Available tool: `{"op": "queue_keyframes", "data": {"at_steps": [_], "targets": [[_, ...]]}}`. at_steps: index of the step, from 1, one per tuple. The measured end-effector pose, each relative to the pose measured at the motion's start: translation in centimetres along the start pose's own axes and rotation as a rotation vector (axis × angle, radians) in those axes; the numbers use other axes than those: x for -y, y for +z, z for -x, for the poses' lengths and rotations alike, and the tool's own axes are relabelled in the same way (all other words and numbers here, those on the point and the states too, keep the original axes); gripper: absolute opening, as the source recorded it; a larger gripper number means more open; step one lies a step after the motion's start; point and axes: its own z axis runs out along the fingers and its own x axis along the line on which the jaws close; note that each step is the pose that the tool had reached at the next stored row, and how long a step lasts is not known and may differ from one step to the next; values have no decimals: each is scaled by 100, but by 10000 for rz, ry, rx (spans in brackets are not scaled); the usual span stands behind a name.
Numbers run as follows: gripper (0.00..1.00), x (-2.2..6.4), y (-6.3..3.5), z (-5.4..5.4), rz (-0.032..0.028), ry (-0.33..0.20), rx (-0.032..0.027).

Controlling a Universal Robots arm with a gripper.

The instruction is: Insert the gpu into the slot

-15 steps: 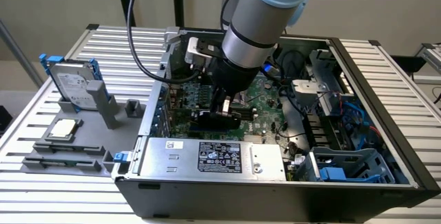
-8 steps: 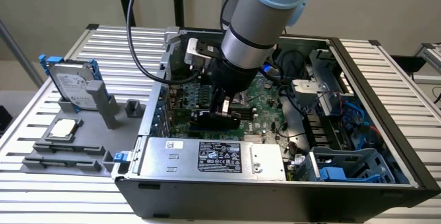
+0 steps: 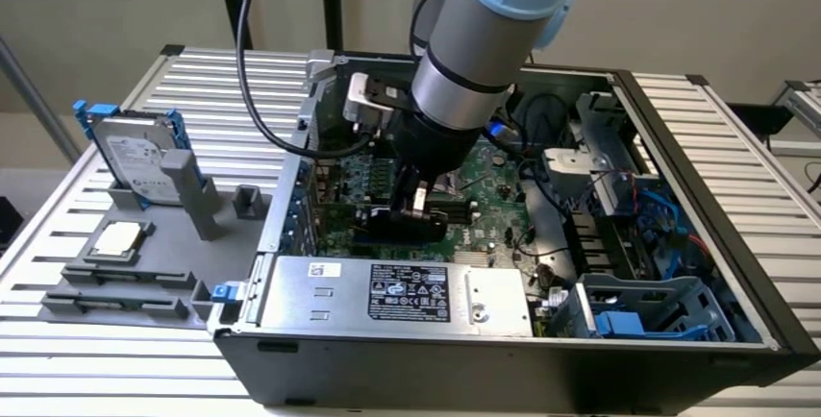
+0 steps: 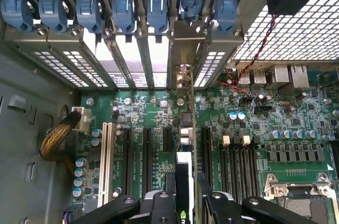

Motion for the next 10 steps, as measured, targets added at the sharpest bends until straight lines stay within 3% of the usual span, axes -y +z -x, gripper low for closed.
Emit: {"op": "queue_keyframes", "data": {"at_steps": [8, 10], "targets": [[26, 12, 53, -5, 0, 1, 3], [27, 9, 61, -3, -5, 5, 38]]}}
